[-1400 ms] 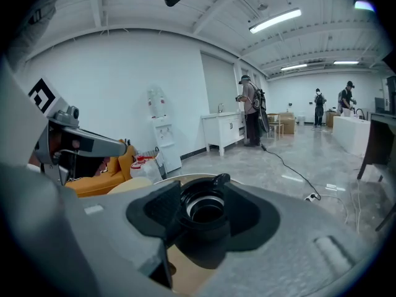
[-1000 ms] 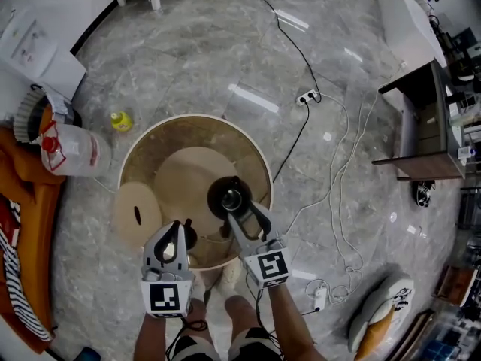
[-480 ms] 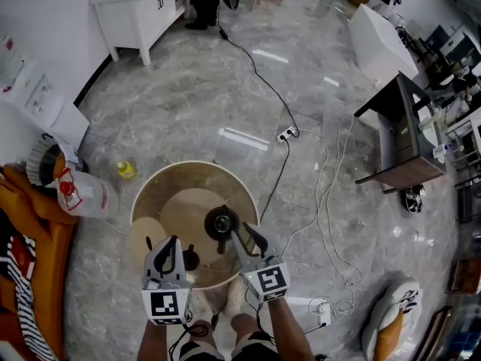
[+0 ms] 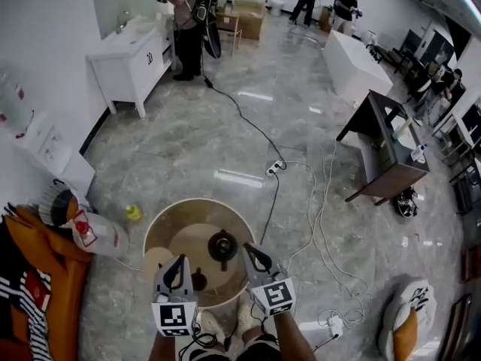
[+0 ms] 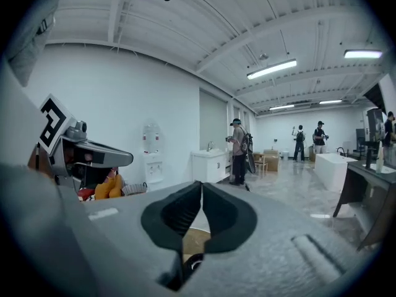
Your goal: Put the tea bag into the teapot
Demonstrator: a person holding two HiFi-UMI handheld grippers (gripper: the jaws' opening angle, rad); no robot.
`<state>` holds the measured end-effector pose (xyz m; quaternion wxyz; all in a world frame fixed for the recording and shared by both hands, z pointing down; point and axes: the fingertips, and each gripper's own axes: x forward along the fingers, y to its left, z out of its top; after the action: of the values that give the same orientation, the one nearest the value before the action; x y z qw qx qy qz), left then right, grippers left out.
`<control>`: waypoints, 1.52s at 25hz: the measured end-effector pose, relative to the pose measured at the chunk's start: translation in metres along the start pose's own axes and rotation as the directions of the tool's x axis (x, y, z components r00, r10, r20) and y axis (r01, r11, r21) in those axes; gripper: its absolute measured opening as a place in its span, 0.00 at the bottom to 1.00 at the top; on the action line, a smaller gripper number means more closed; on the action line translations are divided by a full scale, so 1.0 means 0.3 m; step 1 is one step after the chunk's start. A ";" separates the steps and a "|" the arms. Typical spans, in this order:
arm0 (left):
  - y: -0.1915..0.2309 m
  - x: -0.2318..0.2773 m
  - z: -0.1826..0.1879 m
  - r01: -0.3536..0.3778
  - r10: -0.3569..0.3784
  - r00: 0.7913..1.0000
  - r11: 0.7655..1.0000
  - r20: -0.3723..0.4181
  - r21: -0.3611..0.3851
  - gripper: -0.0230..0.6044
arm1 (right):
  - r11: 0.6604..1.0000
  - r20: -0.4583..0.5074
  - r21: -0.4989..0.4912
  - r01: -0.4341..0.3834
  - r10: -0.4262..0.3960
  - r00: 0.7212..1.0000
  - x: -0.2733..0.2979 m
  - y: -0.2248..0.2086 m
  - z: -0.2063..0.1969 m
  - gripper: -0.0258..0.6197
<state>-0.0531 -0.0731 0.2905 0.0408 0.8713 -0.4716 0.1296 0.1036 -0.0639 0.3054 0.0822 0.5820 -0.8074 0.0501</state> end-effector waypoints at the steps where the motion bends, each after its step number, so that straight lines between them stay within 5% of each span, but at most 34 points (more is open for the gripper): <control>1: -0.010 -0.024 0.018 0.007 -0.007 1.000 1.000 0.006 0.007 0.06 | 1.000 0.009 -0.002 0.008 -0.008 1.000 -0.026 0.007 0.027 0.05; 19: -0.102 -0.431 0.103 0.054 -0.055 0.998 0.998 0.043 0.026 0.06 | 0.996 0.091 0.002 0.090 -0.089 0.992 -0.476 0.208 0.184 0.04; 38: -0.075 -0.553 0.082 0.042 -0.042 0.997 0.999 0.057 -0.001 0.06 | 0.997 0.097 -0.028 0.075 -0.072 0.993 -0.532 0.334 0.203 0.04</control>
<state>-0.1165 0.0692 0.2241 0.0310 0.8844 -0.4542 0.1033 0.0535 0.1056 0.2165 0.0541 0.6119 -0.7891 0.0064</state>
